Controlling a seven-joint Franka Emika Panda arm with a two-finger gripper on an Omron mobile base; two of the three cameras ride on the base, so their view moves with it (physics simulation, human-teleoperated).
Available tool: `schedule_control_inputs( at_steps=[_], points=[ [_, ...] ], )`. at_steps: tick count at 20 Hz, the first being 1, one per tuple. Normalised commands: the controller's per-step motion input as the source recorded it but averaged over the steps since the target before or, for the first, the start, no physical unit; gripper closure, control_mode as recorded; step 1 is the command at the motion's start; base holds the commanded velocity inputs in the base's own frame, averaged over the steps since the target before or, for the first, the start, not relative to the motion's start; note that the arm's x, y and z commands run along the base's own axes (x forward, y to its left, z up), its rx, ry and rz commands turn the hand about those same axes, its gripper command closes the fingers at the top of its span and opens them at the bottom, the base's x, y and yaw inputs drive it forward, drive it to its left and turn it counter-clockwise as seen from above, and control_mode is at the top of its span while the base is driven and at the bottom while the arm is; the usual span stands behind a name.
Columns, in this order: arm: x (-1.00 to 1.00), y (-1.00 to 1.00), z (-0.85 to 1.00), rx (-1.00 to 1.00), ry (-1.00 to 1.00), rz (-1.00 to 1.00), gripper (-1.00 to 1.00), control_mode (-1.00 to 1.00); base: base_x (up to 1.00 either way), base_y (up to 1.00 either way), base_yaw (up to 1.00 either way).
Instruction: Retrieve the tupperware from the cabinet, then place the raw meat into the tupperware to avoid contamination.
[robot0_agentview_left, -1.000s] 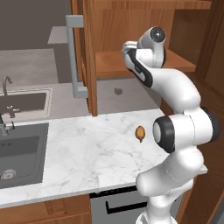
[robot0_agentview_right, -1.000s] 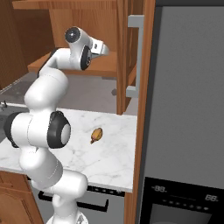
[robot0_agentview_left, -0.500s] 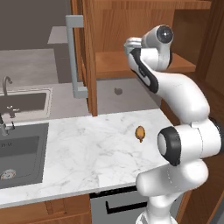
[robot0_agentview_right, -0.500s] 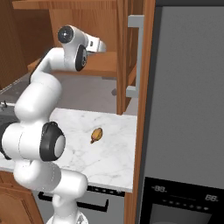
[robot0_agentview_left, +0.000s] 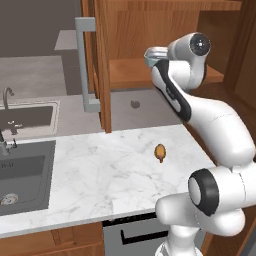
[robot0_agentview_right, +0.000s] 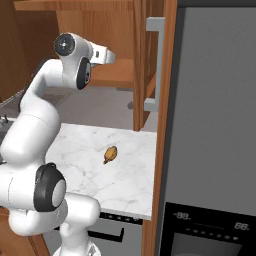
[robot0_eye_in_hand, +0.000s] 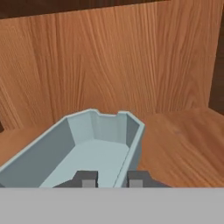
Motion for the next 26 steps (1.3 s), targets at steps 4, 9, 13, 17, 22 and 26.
schedule_control_inputs(
  at_steps=[4, 9, 13, 17, 22, 26],
  points=[
    [-0.68, 0.09, -0.18, -0.04, 0.00, 0.09, 1.00, -1.00, 0.00, 0.00, 0.00],
    [-0.67, 0.07, -0.21, -0.04, 0.00, 0.10, 1.00, -1.00, 0.00, 0.00, 0.00],
    [-0.65, 0.10, -0.28, -0.06, 0.00, 0.10, 1.00, -1.00, 0.00, 0.00, 0.00],
    [-0.61, 0.12, -0.32, -0.07, 0.00, 0.10, 1.00, -1.00, 0.00, 0.00, 0.00],
    [-0.55, 0.14, -0.35, -0.07, 0.01, 0.10, 1.00, -1.00, 0.00, 0.00, 0.00],
    [-0.43, 0.15, -0.42, -0.07, 0.04, 0.09, 1.00, -1.00, 0.00, 0.00, 0.00]
  ],
)
